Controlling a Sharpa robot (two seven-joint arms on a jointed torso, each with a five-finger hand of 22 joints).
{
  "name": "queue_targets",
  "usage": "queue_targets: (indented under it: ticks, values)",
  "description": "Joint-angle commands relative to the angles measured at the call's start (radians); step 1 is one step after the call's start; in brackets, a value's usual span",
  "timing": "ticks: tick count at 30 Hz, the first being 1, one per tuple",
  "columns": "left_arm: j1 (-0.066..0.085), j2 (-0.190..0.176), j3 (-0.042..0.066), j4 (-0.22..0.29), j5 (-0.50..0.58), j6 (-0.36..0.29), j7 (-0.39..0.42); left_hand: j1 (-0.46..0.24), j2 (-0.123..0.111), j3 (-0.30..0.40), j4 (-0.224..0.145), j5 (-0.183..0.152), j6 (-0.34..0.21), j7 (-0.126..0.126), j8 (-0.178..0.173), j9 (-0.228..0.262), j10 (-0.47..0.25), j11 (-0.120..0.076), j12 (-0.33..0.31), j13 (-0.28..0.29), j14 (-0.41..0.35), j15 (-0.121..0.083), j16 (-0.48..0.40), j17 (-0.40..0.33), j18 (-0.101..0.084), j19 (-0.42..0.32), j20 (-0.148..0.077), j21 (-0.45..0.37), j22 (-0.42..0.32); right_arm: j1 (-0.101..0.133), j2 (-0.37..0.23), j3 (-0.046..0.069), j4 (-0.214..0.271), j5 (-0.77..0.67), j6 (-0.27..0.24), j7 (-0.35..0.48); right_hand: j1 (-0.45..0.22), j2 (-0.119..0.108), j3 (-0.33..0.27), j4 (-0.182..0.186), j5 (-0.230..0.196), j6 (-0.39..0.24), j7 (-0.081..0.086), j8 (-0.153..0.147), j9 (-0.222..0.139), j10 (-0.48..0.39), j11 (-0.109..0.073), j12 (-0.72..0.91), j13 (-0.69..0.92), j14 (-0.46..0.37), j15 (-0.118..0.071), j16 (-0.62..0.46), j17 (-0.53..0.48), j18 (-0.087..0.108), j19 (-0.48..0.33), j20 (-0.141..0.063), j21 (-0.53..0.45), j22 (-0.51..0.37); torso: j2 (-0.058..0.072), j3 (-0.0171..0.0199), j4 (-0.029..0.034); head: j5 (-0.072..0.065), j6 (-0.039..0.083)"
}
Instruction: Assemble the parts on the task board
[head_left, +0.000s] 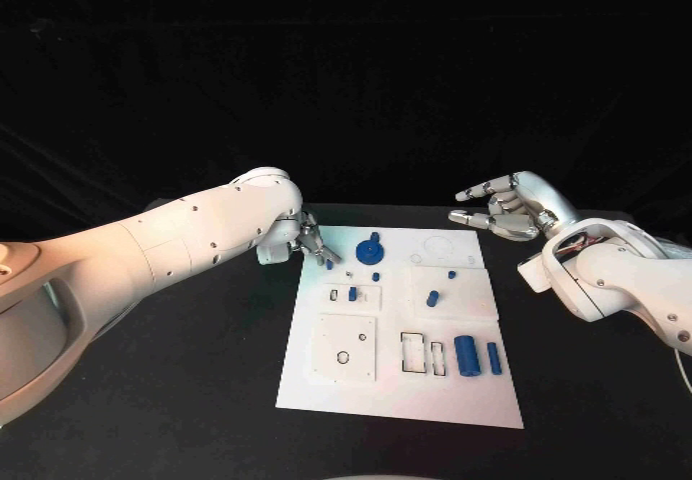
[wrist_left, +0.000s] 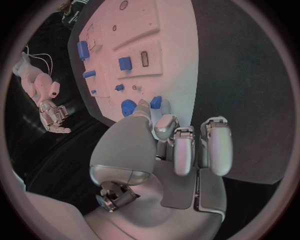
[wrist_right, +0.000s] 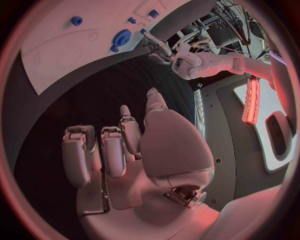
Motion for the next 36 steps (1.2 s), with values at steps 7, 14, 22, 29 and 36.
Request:
queue_targets:
  ticks: [7, 14, 22, 29, 36]
  values:
    - [-0.001, 0.007, 0.000, -0.002, -0.001, -0.029, -0.008, 0.000, 0.011, 0.003, -0.005, -0.002, 0.000, -0.008, 0.005, 0.003, 0.001, -0.004, 0.004, 0.000, 0.107, -0.007, 0.003, 0.263, -0.001, 0.045, -0.010, 0.000, 0.097, -0.001, 0.004, 0.000, -0.001, -0.003, 0.013, 0.006, -0.008, 0.000, -0.006, 0.002, -0.005, 0.001, -0.003, 0.003, 0.001, -0.002, -0.003, 0.000, 0.010, 0.085, 0.004, -0.003, 0.165, 0.009, 0.051, 0.005, -0.006, 0.174, 0.001, 0.0000, 0.0004, 0.000, -0.002]
    - [-0.001, 0.010, 0.000, -0.008, -0.001, -0.029, -0.008, 0.003, 0.013, 0.004, -0.006, -0.002, 0.000, -0.008, 0.006, 0.004, 0.002, -0.004, 0.004, 0.000, 0.107, -0.007, 0.003, 0.263, -0.002, 0.045, -0.010, 0.000, 0.097, -0.001, 0.006, 0.000, -0.002, -0.003, 0.015, 0.006, -0.008, 0.000, -0.006, 0.002, -0.005, 0.001, -0.003, 0.003, 0.001, -0.002, -0.003, 0.000, 0.010, 0.085, 0.004, -0.003, 0.165, 0.009, 0.051, 0.005, -0.006, 0.174, 0.000, 0.0000, 0.0006, 0.000, -0.002]
    - [-0.001, 0.015, 0.000, -0.014, -0.001, -0.018, -0.009, 0.009, 0.016, 0.005, -0.009, -0.002, -0.001, -0.009, 0.009, 0.007, 0.002, -0.004, 0.004, 0.000, 0.107, -0.007, 0.003, 0.263, -0.002, 0.045, -0.010, 0.001, 0.098, -0.001, 0.007, 0.000, -0.002, -0.003, 0.016, 0.006, -0.008, 0.000, -0.006, 0.002, -0.005, 0.001, -0.003, 0.003, 0.001, -0.002, -0.003, 0.000, 0.010, 0.085, 0.004, -0.003, 0.165, 0.009, 0.051, 0.005, -0.006, 0.174, 0.000, -0.0002, 0.0007, 0.000, -0.002]
    - [-0.001, 0.019, 0.000, -0.017, -0.001, -0.002, -0.010, 0.014, 0.018, 0.006, -0.012, -0.002, -0.001, -0.009, 0.011, 0.010, 0.002, -0.005, 0.004, 0.000, 0.107, -0.008, 0.003, 0.263, -0.002, 0.045, -0.011, 0.001, 0.099, -0.001, 0.007, 0.000, -0.002, -0.003, 0.017, 0.006, -0.007, 0.002, -0.006, 0.001, -0.005, 0.002, -0.003, 0.003, 0.001, -0.002, -0.003, 0.001, 0.010, 0.085, 0.004, -0.002, 0.165, 0.009, 0.051, 0.005, -0.006, 0.175, 0.000, -0.0003, 0.0000, 0.000, -0.004]
    - [-0.002, 0.021, 0.000, -0.018, -0.001, 0.004, -0.009, 0.041, 0.032, 0.018, -0.025, -0.001, -0.003, -0.013, 0.018, 0.017, 0.003, -0.007, 0.004, 0.000, 0.107, -0.010, 0.003, 0.263, -0.002, 0.046, -0.013, 0.001, 0.099, -0.001, 0.008, 0.000, -0.002, -0.003, 0.017, 0.007, -0.007, 0.002, -0.006, 0.001, -0.005, 0.002, -0.003, 0.003, 0.001, -0.002, -0.003, 0.001, 0.010, 0.085, 0.004, -0.002, 0.165, 0.009, 0.051, 0.005, -0.006, 0.175, 0.000, -0.0001, 0.0008, 0.000, -0.005]
